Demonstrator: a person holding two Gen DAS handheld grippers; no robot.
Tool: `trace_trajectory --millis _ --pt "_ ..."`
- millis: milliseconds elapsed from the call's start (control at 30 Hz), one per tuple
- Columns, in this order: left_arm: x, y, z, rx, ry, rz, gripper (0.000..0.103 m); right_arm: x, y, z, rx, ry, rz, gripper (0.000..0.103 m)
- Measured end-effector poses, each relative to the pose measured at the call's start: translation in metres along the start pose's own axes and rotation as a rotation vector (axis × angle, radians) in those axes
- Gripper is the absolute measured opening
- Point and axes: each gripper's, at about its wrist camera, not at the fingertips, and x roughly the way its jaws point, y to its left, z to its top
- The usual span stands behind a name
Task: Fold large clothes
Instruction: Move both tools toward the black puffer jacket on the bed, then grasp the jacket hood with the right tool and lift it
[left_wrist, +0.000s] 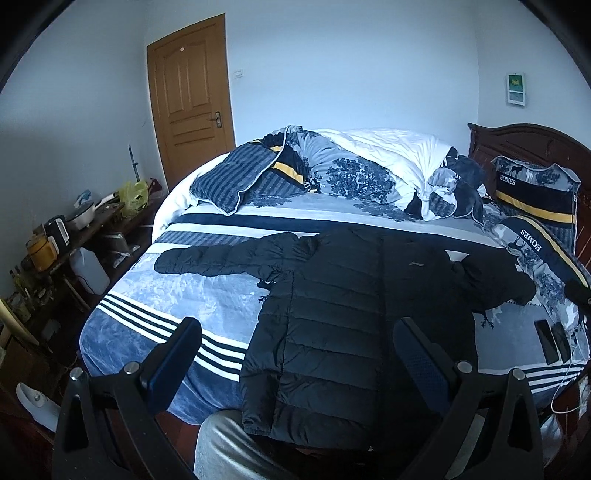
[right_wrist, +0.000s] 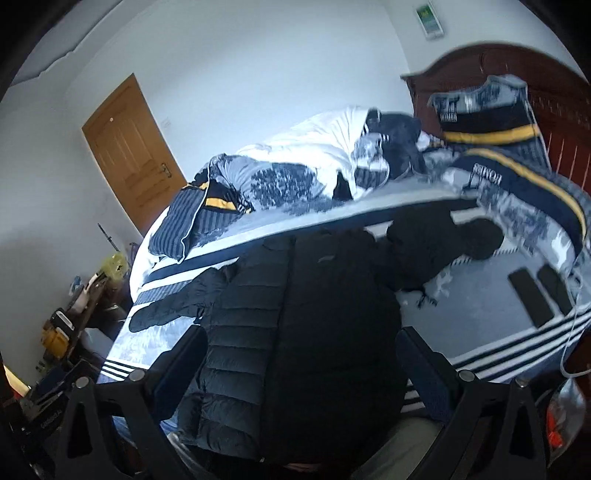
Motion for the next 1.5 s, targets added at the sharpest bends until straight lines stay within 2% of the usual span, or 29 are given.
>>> trace_trajectory --millis 100,200,367,500,700,800,1033,1200,1333,1433,1500 --pt "0.0 -0.002 0.001 0.0 -0.003 0.005 0.103 -0.008 0.007 0.001 -0.039 -0.046 -0.025 0.103" --pt "0.002 -0.003 0.001 -0.002 0.001 0.001 0.103 -0.012 0.008 0.001 -0.035 -0.077 -0.016 0.103" --pt "0.008 -0.006 0.0 0.005 0.01 0.01 0.103 -0.011 0.012 0.001 -0.043 -0.148 -0.051 0.103" --pt "0.014 -0.007 -0.002 0.003 0.021 -0.002 0.103 -0.005 0.014 0.0 -0.073 -0.131 -0.058 0.103" --pt "0.014 -0.013 -0.008 0.029 0.03 -0.004 0.103 0.006 0.012 -0.008 -0.069 -0.056 -0.007 0.103" --pt "0.014 -0.015 -0.01 0.034 0.034 -0.008 0.103 0.011 0.006 -0.008 -0.037 -0.04 -0.019 0.103" --pt "0.024 -0.021 -0.009 0.045 0.048 -0.021 0.103 0.029 -0.021 -0.006 0.048 0.0 0.07 0.103" --pt "0.049 -0.033 -0.005 0.032 0.072 -0.087 0.103 0.051 -0.068 0.001 0.163 0.008 0.14 0.103" --pt "0.082 -0.053 0.004 0.023 0.127 -0.136 0.103 0.077 -0.115 0.008 0.254 0.016 0.142 0.1" --pt "0.102 -0.069 0.009 0.032 0.14 -0.147 0.103 0.108 -0.168 0.025 0.319 0.013 0.088 0.099" --pt "0.117 -0.083 0.011 0.041 0.142 -0.149 0.103 0.138 -0.222 0.039 0.446 0.03 0.098 0.099"
